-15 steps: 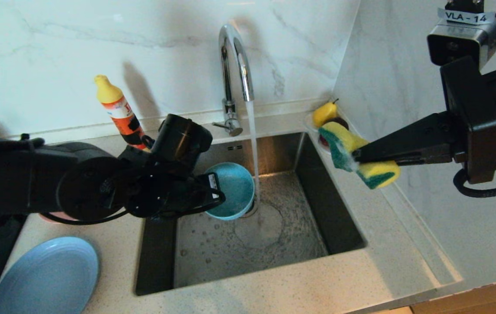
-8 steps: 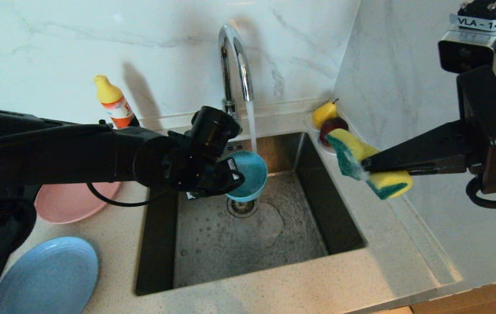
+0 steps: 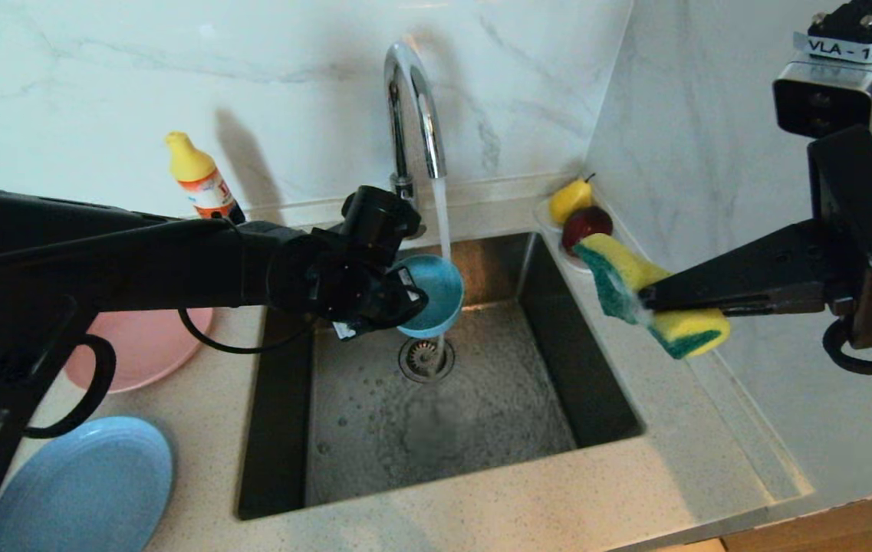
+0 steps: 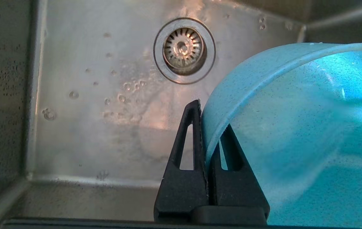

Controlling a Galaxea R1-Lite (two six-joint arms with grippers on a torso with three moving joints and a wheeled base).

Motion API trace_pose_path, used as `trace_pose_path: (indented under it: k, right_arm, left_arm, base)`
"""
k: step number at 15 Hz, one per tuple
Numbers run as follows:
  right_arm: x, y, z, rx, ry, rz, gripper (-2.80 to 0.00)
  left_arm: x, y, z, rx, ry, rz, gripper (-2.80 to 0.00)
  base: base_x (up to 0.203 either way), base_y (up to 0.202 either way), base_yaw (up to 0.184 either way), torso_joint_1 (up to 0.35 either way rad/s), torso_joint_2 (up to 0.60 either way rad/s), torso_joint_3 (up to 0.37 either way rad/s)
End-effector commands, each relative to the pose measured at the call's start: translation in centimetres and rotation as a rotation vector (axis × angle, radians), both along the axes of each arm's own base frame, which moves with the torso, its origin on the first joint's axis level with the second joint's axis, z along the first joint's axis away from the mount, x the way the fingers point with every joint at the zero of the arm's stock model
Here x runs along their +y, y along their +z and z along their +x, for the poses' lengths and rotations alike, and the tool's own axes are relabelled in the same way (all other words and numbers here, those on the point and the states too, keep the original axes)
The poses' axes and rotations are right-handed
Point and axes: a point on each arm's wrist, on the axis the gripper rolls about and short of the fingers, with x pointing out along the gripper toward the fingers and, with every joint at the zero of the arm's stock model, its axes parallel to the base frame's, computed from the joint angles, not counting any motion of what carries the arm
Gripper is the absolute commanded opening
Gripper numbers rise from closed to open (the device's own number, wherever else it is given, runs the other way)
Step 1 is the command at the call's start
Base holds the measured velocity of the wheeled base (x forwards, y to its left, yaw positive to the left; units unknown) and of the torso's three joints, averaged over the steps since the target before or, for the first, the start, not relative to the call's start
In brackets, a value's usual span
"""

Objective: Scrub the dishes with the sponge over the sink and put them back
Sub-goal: Rinse the bowl

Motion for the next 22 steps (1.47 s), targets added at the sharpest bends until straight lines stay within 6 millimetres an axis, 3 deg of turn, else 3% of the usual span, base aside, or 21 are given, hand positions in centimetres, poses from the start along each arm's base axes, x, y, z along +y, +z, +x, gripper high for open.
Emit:
trace_pose_path:
  k: [1,22]
  right_arm:
    - [0.2,-0.2,0.1,0.011,0.003,-0.005,-2.8]
    - [-0.1,-0.7,-0.1,0.026,0.0,-0.019,-2.8]
  left_arm:
    - [-0.2,-0.5,0.8,0.003,0.017,-0.008,-2.8]
    - [-0.8,-1.1,2.1,0.011,0.033,-0.032,-2.8]
  base:
    - [0.0,0.0,0.0,0.0,0.0,0.0]
    - [0.0,0.0,0.0,0.0,0.0,0.0]
